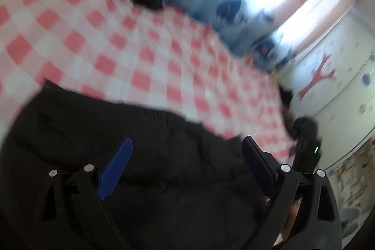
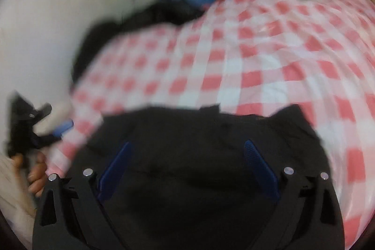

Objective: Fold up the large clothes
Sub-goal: 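Grasp the elastic jacket hem with both grippers, then fold the hem up toward the collar with both grippers and release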

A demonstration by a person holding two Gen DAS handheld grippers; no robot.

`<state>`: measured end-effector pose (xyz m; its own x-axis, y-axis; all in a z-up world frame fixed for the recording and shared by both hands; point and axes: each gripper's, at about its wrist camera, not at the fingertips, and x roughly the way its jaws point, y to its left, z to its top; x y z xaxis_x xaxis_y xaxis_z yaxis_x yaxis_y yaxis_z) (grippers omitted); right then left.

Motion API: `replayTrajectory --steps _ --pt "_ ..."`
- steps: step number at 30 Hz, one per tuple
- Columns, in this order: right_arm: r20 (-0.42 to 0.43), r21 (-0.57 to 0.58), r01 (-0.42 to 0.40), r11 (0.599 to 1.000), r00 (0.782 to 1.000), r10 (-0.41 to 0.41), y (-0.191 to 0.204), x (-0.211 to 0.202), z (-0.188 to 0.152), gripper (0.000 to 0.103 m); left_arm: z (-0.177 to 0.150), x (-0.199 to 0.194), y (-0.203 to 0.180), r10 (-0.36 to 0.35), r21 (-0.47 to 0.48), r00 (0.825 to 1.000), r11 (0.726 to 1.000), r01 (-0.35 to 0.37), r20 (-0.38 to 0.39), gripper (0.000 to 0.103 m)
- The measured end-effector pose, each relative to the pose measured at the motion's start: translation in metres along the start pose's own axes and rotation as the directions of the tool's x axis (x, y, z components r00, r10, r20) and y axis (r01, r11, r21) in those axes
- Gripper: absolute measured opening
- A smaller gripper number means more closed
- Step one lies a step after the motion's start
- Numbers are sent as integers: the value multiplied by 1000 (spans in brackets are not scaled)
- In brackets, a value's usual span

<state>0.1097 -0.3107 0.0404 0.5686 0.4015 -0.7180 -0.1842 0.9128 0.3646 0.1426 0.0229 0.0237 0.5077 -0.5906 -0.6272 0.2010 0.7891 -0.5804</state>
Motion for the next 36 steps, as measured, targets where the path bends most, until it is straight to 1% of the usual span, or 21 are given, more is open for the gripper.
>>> replayTrajectory --steps 2,3,4,6,8,10,11,12,13,15,17,19,21,22,25,27,29,30,31,34,36 --pt "-52 -4 32 999 998 -32 -1 29 -4 92 -7 34 19 57 -57 997 997 -60 -46 90" --pt "-77 7 44 999 996 -43 -6 46 -6 93 -10 43 27 65 -68 997 995 -68 -52 90" --pt "-88 26 32 999 996 -30 -16 55 -13 93 -13 51 34 69 -76 996 994 -73 -54 90" --pt "-88 60 19 998 996 -13 -25 66 -19 93 -20 60 46 71 -76 996 994 -75 -54 90" --pt "-112 36 37 999 993 -33 -22 74 -20 95 -21 72 50 92 -67 993 993 -97 -74 90" --pt "-157 25 50 998 986 -46 -20 77 -17 95 -18 67 46 111 -67 990 991 -117 -93 90" --pt "-152 25 40 999 988 -36 -19 71 -14 94 -17 61 43 102 -75 991 991 -109 -85 90" --pt "-106 40 19 999 994 -15 -20 57 -9 94 -13 50 40 92 -77 994 992 -96 -61 90" --pt "-70 48 19 999 997 -16 -22 48 -4 94 -9 38 36 101 -59 995 993 -102 -24 90" --pt "-12 64 42 997 999 -41 -29 35 7 95 -2 25 36 146 -29 989 989 -145 26 90" --pt "-34 91 68 994 997 -65 -41 44 16 95 1 29 48 180 -41 983 983 -179 27 90" --pt "-90 97 112 989 991 -104 -51 69 13 95 -5 44 69 195 -63 981 979 -195 -3 90" --pt "-136 126 94 988 988 -77 -60 94 3 96 -12 53 75 189 -54 982 981 -189 5 90" --pt "-133 145 90 985 989 -71 -63 101 0 96 -15 58 75 202 -46 979 978 -201 10 90" --pt "-158 123 113 986 983 -93 -61 109 2 96 -15 66 74 243 -24 970 970 -243 -16 90" --pt "-191 129 105 986 978 -79 -63 101 4 96 -15 55 70 247 -35 969 968 -248 -26 90" --pt "-135 154 90 984 988 -70 -63 66 2 96 -15 28 66 221 -61 975 974 -220 12 90" --pt "-83 161 82 984 994 -69 -63 39 -1 96 -17 8 64 218 -65 975 975 -214 48 90" --pt "-56 160 85 983 995 -77 -64 23 -7 96 -21 -10 63 217 -65 973 975 -212 81 90" --pt "9 173 162 972 986 -166 -76 -20 -38 96 -34 -38 74 248 -85 961 967 -239 122 90" --pt "14 210 188 959 981 -195 -92 -21 -56 96 -45 -41 94 269 -103 956 961 -258 119 90"
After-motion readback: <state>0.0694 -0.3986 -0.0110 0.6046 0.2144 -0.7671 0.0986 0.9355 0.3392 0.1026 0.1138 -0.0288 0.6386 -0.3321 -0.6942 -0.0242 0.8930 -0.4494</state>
